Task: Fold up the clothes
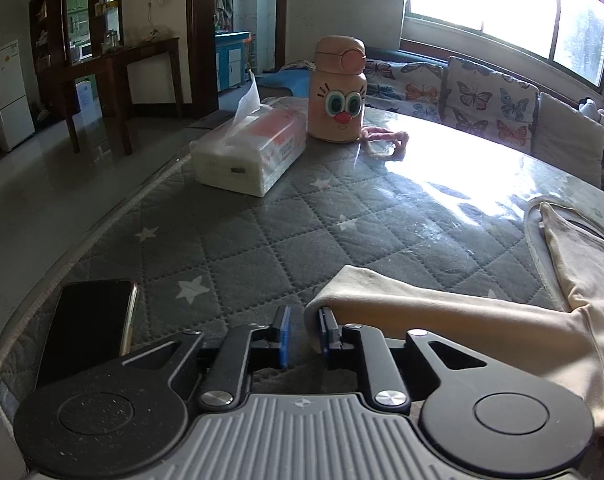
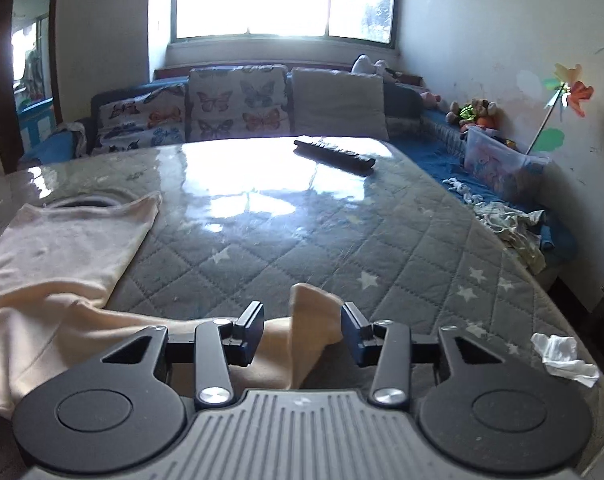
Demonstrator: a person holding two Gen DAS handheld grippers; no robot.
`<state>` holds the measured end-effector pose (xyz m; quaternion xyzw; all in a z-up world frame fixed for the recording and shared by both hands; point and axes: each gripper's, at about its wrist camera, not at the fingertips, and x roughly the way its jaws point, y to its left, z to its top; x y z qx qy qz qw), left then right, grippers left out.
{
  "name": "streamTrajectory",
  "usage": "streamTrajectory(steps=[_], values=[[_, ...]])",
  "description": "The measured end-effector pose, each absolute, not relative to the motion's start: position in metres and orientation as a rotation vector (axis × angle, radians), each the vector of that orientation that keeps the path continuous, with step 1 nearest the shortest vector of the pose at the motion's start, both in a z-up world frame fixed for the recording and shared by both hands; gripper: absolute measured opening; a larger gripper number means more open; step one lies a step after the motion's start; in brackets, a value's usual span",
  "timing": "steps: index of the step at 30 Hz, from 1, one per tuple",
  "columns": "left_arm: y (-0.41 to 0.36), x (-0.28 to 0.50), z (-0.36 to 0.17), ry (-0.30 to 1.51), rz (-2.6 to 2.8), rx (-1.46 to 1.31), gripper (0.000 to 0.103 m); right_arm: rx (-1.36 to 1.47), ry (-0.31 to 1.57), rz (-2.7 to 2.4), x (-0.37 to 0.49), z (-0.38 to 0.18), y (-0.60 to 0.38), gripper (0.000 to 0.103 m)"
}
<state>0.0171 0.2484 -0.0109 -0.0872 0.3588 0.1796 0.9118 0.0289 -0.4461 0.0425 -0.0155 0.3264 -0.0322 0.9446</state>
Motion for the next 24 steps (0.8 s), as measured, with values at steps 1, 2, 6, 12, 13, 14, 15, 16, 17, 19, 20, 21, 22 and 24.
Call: streamTrajectory(steps=[1, 2, 6, 12, 13, 14, 15, 16, 17, 19, 20, 21, 22, 24], values=[[0.248, 0.017, -0.011, 0.74, 0.371, -0.178, 0.021, -0.036, 0.672, -0.069, 0.032, 0.038, -0.445, 0.047], [0.247, 0.016, -0.01, 0.738, 0.371, -0.176, 0.021, -0.044, 0.674, -0.082, 0.034, 0.034, -0.446, 0.049], [0.245, 0.013, -0.004, 0.722, 0.376, -0.165, 0.034, -0.08, 0.685, -0.145, 0.04, 0.025, -0.452, 0.049], [0.242, 0.012, 0.003, 0.7, 0.373, -0.153, 0.04, -0.062, 0.723, -0.28, 0.033, 0.018, -0.492, 0.051], [0.238, 0.011, 0.004, 0.696, 0.357, -0.146, 0.04, -0.054, 0.718, -0.277, 0.032, 0.019, -0.494, 0.051], [0.232, 0.011, 0.005, 0.693, 0.336, -0.137, 0.04, -0.042, 0.712, -0.257, 0.029, 0.021, -0.493, 0.051], [0.226, 0.011, 0.006, 0.69, 0.314, -0.128, 0.04, -0.029, 0.706, -0.236, 0.027, 0.024, -0.493, 0.051], [0.219, 0.012, 0.007, 0.688, 0.291, -0.121, 0.04, -0.013, 0.709, -0.191, 0.027, 0.024, -0.488, 0.051], [0.212, 0.013, 0.008, 0.687, 0.268, -0.116, 0.04, 0.002, 0.712, -0.148, 0.028, 0.024, -0.482, 0.05], [0.198, 0.015, 0.008, 0.686, 0.218, -0.107, 0.04, 0.005, 0.724, -0.101, 0.034, 0.019, -0.472, 0.048], [0.192, 0.016, 0.009, 0.686, 0.195, -0.102, 0.04, 0.003, 0.73, -0.084, 0.038, 0.017, -0.468, 0.047], [0.186, 0.017, 0.009, 0.686, 0.171, -0.097, 0.04, 0.0, 0.737, -0.069, 0.041, 0.014, -0.463, 0.046], [0.179, 0.018, 0.01, 0.686, 0.148, -0.092, 0.04, -0.005, 0.741, -0.066, 0.045, 0.011, -0.461, 0.047], [0.167, 0.019, 0.011, 0.686, 0.1, -0.081, 0.04, -0.018, 0.732, -0.072, 0.051, 0.01, -0.459, 0.046]])
